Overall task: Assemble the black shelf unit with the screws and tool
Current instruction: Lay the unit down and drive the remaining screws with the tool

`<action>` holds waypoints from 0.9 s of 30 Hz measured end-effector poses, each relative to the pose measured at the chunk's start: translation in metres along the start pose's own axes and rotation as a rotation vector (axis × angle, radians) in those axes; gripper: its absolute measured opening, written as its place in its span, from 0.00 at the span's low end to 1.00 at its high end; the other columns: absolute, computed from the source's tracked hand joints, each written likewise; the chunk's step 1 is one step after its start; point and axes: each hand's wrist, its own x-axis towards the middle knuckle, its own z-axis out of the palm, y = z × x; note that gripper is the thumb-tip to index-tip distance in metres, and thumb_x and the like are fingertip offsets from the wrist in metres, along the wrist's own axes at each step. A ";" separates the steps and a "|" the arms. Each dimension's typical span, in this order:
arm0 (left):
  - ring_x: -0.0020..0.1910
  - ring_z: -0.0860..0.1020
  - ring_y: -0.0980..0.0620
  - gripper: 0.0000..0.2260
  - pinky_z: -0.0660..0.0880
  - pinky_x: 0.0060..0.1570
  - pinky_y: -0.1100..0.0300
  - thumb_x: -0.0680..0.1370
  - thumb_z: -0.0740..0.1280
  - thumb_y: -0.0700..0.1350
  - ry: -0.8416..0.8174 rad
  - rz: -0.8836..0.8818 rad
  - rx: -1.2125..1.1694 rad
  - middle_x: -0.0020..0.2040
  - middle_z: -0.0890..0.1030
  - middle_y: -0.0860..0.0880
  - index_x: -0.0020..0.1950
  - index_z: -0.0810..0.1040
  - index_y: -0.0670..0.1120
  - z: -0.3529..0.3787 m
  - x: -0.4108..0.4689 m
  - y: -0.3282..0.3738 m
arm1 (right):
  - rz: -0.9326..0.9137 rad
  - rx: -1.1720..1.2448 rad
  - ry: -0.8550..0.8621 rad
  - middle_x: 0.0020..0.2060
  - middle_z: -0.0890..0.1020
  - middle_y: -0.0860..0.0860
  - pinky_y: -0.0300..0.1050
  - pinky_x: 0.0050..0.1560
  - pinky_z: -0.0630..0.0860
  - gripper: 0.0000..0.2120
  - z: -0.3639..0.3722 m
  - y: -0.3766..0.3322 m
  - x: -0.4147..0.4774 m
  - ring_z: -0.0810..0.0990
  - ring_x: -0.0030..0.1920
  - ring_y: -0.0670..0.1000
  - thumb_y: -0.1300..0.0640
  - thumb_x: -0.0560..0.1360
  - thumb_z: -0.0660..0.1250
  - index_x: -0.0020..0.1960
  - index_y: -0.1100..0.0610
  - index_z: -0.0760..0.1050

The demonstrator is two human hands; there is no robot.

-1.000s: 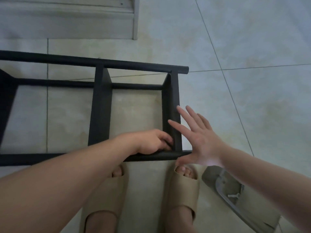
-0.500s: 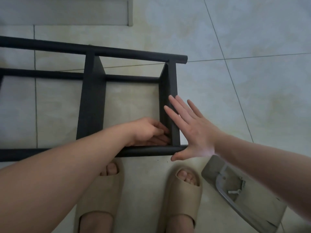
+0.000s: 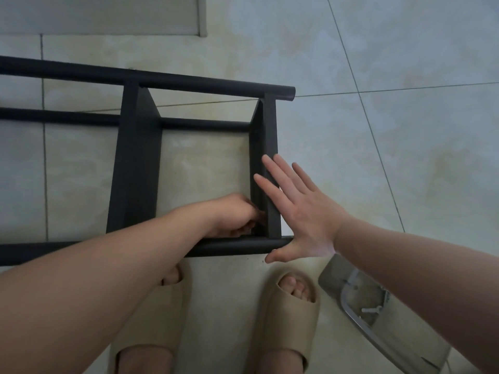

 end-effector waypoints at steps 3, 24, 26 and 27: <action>0.26 0.68 0.53 0.07 0.65 0.28 0.62 0.79 0.64 0.37 -0.028 -0.008 0.007 0.28 0.72 0.48 0.42 0.78 0.41 0.000 -0.001 -0.001 | 0.001 -0.011 0.000 0.81 0.35 0.58 0.64 0.80 0.45 0.63 0.000 0.000 0.000 0.32 0.80 0.58 0.17 0.64 0.55 0.83 0.58 0.41; 0.29 0.78 0.59 0.08 0.73 0.33 0.66 0.74 0.69 0.38 -0.011 0.142 0.196 0.29 0.82 0.56 0.38 0.82 0.48 -0.006 0.001 -0.008 | -0.006 -0.016 0.025 0.81 0.38 0.59 0.65 0.79 0.48 0.62 0.001 -0.001 0.001 0.34 0.81 0.59 0.17 0.64 0.54 0.82 0.58 0.44; 0.33 0.79 0.53 0.06 0.76 0.41 0.58 0.74 0.68 0.38 -0.002 0.144 0.195 0.33 0.83 0.50 0.39 0.84 0.43 -0.006 0.000 -0.008 | -0.005 -0.018 0.020 0.81 0.37 0.59 0.65 0.79 0.49 0.62 0.001 -0.001 0.001 0.34 0.80 0.59 0.17 0.64 0.54 0.82 0.58 0.44; 0.34 0.78 0.51 0.06 0.75 0.42 0.57 0.74 0.67 0.38 0.002 0.141 0.182 0.34 0.83 0.47 0.40 0.84 0.42 -0.006 0.000 -0.008 | -0.005 -0.016 0.020 0.81 0.37 0.59 0.65 0.79 0.49 0.62 0.001 -0.001 0.001 0.34 0.81 0.59 0.17 0.64 0.54 0.82 0.58 0.44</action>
